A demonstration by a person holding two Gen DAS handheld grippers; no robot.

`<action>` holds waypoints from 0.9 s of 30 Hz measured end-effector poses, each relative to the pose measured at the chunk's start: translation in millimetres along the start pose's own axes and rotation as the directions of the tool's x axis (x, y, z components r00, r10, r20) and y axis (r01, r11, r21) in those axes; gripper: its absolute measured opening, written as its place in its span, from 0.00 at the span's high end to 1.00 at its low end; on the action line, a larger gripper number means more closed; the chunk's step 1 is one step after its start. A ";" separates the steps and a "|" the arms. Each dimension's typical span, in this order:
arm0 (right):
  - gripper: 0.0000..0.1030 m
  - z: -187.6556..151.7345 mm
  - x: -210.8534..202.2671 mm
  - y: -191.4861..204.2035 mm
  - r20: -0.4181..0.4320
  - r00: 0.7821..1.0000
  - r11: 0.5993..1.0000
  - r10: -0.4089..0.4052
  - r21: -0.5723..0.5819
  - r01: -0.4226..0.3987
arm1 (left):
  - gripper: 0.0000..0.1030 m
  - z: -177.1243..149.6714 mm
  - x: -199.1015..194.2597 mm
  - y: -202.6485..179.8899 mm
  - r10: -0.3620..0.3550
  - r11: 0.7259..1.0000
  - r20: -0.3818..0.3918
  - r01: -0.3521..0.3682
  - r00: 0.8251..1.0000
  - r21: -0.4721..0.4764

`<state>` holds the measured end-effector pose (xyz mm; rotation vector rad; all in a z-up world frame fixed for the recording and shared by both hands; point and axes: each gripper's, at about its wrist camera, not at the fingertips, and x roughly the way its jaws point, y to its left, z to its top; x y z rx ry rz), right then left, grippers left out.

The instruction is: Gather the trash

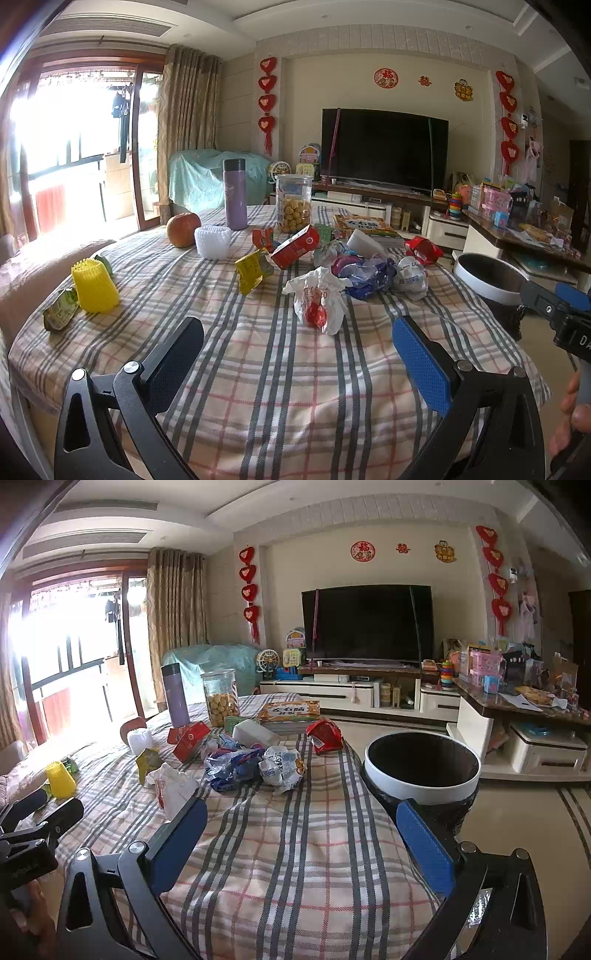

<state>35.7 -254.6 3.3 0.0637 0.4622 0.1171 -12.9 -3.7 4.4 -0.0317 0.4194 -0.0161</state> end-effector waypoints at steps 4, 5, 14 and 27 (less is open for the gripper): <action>0.00 -0.2 -0.7 0.4 0.001 1.000 1.000 0.003 0.002 -0.003 | 0.00 -0.1 -0.4 0.3 0.000 1.000 0.000 0.000 1.000 0.000; 0.00 0.0 -1.1 0.1 0.002 1.000 1.000 0.004 0.003 -0.004 | 0.01 -0.2 -0.7 0.2 0.000 1.000 0.000 0.000 1.000 0.000; 0.00 0.4 -1.3 0.9 0.002 1.000 1.000 0.002 0.002 -0.002 | 0.01 -0.4 -1.5 -0.3 -0.002 1.000 0.000 0.002 1.000 0.000; 0.00 0.2 -1.4 1.6 0.003 1.000 1.000 0.003 0.002 -0.003 | 0.01 -0.3 -3.5 -1.3 -0.003 1.000 0.006 0.003 1.000 0.002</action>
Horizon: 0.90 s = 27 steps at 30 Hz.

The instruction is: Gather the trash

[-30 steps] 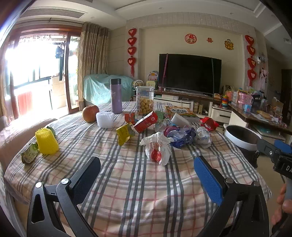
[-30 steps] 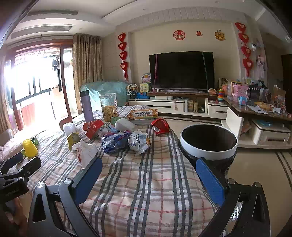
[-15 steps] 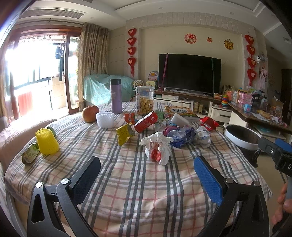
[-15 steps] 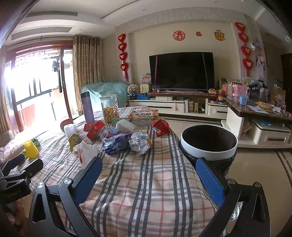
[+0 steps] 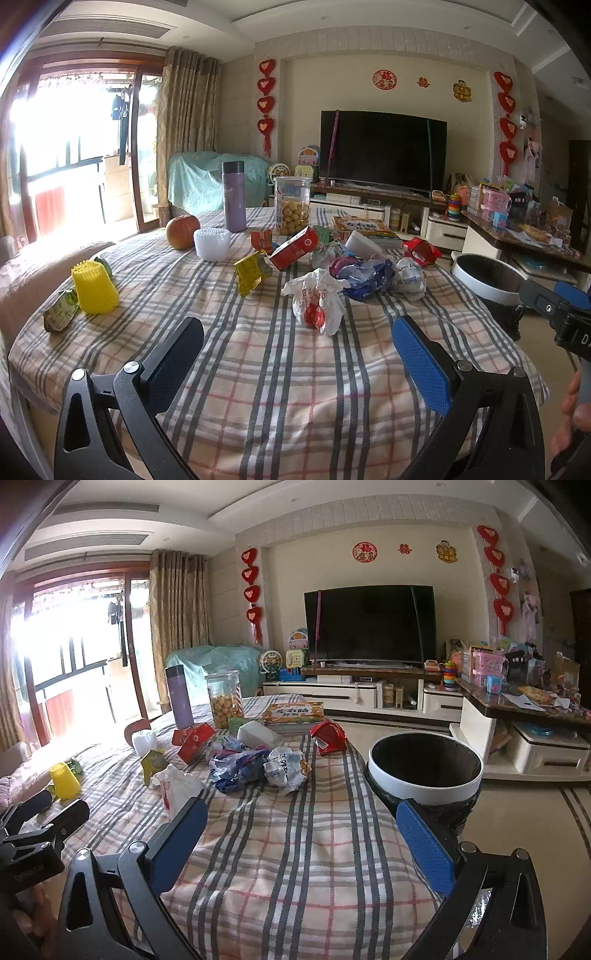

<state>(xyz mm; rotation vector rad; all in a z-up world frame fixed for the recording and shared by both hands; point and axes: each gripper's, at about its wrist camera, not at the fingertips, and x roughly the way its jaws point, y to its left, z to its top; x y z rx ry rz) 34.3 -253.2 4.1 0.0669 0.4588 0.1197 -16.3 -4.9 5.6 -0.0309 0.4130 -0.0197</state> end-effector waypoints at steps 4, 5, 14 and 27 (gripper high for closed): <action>0.00 0.2 0.5 1.5 -0.001 1.000 1.000 -0.001 -0.004 0.001 | 0.01 0.1 0.1 -0.4 0.001 1.000 0.002 -0.001 1.000 0.003; 0.00 -0.1 0.4 1.1 -0.002 1.000 1.000 -0.002 -0.004 0.002 | 0.01 0.2 0.0 -0.4 0.001 1.000 0.002 -0.001 1.000 0.002; 0.00 1.2 -2.3 7.0 0.007 1.000 1.000 0.006 -0.022 -0.006 | 0.01 0.9 -2.7 0.4 -0.007 1.000 0.020 0.006 1.000 0.005; 0.00 2.4 -2.7 6.7 0.009 1.000 1.000 0.010 -0.019 -0.010 | 0.01 -0.3 -2.9 -0.1 -0.005 1.000 0.021 0.005 1.000 0.006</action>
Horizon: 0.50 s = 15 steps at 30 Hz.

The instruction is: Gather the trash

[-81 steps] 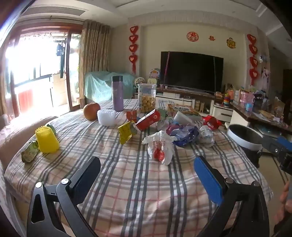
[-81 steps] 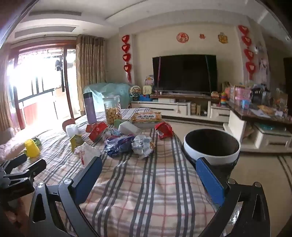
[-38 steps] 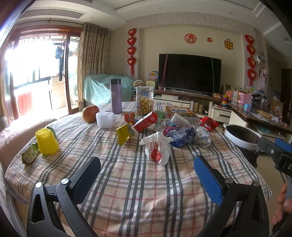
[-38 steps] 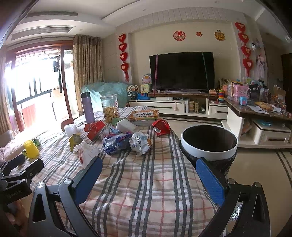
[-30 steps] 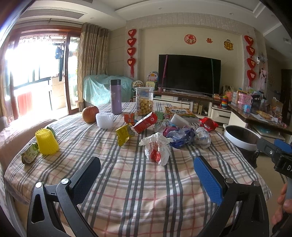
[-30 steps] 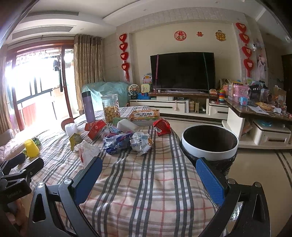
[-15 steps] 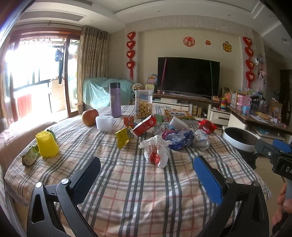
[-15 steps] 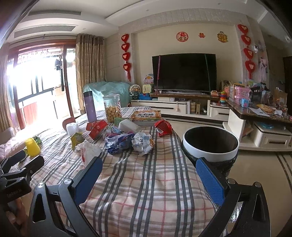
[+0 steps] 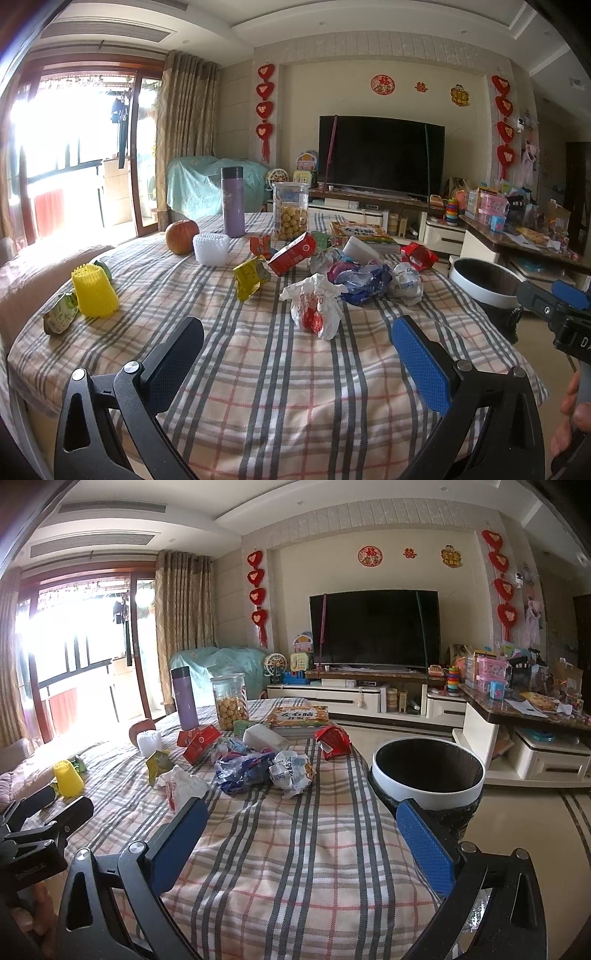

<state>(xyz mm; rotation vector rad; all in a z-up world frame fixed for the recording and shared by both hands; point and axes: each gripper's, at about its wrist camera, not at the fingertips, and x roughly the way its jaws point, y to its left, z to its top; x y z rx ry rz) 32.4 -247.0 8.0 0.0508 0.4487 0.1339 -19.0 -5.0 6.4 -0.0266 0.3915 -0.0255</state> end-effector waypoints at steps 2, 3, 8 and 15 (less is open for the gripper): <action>0.00 -0.1 0.2 0.2 -0.001 1.000 1.000 0.002 0.001 -0.002 | 0.01 0.0 0.0 0.1 0.000 1.000 0.000 0.000 1.000 0.000; 0.00 -0.3 0.1 0.4 -0.002 1.000 1.000 0.002 0.001 -0.001 | 0.01 -0.1 0.0 0.1 0.000 1.000 0.000 0.000 1.000 -0.001; 0.00 0.5 0.4 1.3 -0.002 1.000 1.000 0.004 0.000 -0.004 | 0.01 -0.3 0.0 0.1 0.000 1.000 0.000 0.000 1.000 -0.001; 0.00 0.7 1.2 3.3 -0.006 1.000 1.000 0.009 0.000 -0.008 | 0.01 -2.1 0.1 2.0 -0.001 1.000 -0.003 0.001 1.000 -0.008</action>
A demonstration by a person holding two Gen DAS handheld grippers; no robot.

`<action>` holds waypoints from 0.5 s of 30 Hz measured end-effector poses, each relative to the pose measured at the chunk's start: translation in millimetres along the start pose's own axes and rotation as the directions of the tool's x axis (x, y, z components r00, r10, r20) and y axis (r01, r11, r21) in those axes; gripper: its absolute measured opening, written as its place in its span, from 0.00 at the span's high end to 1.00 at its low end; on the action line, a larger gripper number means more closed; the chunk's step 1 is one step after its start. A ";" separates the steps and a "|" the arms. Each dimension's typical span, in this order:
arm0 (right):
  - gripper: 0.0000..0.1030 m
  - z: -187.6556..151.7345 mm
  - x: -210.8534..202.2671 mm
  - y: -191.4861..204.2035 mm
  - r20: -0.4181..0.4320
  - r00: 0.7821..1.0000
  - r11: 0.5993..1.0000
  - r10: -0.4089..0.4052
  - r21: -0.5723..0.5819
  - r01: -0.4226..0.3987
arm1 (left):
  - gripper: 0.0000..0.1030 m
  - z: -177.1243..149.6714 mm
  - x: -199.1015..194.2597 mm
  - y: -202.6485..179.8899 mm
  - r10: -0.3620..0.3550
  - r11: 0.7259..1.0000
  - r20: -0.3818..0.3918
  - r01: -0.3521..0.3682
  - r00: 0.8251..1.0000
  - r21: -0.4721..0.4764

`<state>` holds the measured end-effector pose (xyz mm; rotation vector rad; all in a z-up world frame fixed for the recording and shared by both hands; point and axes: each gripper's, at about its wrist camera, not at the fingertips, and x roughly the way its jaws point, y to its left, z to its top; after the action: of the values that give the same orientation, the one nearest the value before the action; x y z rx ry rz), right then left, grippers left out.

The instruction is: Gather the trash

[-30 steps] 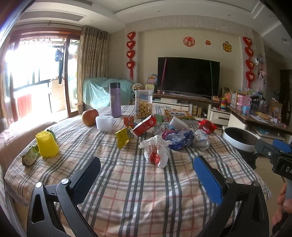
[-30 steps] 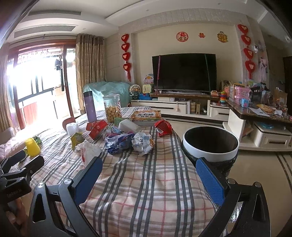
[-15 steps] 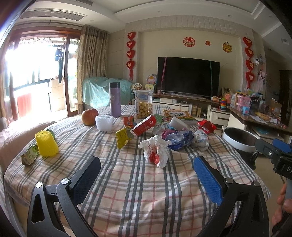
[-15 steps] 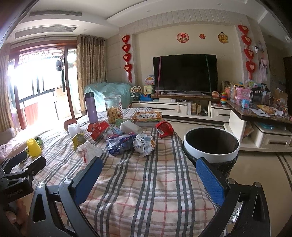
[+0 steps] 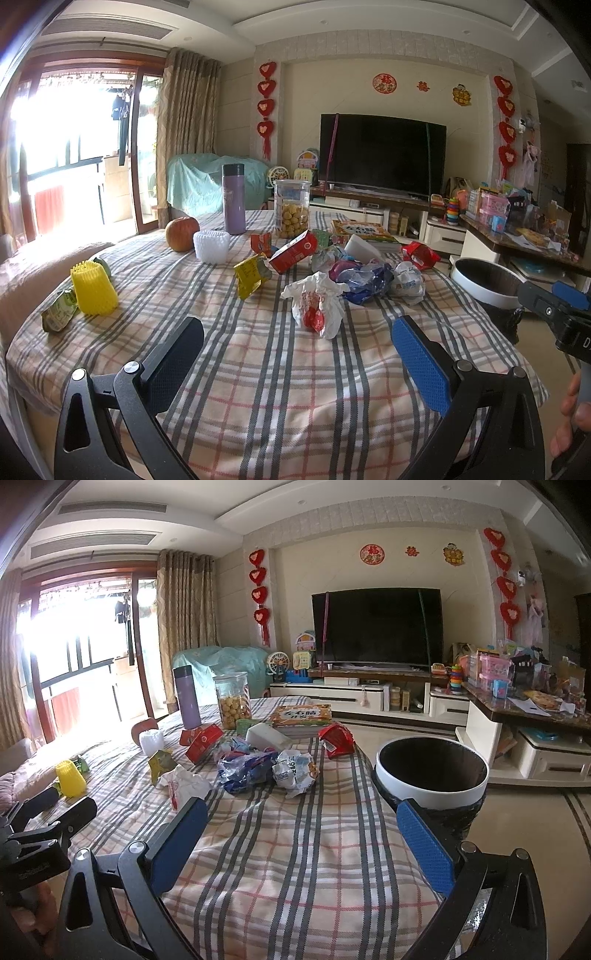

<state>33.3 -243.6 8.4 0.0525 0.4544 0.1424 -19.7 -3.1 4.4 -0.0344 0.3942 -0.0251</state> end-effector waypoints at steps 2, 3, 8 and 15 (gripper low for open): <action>0.00 0.1 1.6 0.6 -0.005 1.000 1.000 0.002 -0.001 -0.002 | 0.01 -0.6 1.7 0.6 0.000 1.000 -0.005 0.000 1.000 -0.003; 0.00 -0.5 2.8 -1.6 -0.008 1.000 1.000 0.006 -0.001 -0.006 | 0.01 -0.6 3.3 0.9 0.001 1.000 -0.008 -0.001 1.000 -0.004; 0.00 2.5 17.1 -1.2 -0.052 0.998 0.999 0.047 -0.002 -0.048 | 0.01 1.2 16.7 3.7 -0.012 1.000 -0.046 0.012 0.999 -0.011; 0.00 4.2 53.6 -1.6 -0.132 0.987 0.996 0.088 0.001 -0.089 | 0.01 9.6 55.2 9.7 -0.027 0.999 -0.130 0.024 0.991 -0.024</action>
<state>83.1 -237.3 -11.2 0.0583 0.5841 0.2357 35.0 5.2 -8.2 -0.0600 0.5246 -0.0489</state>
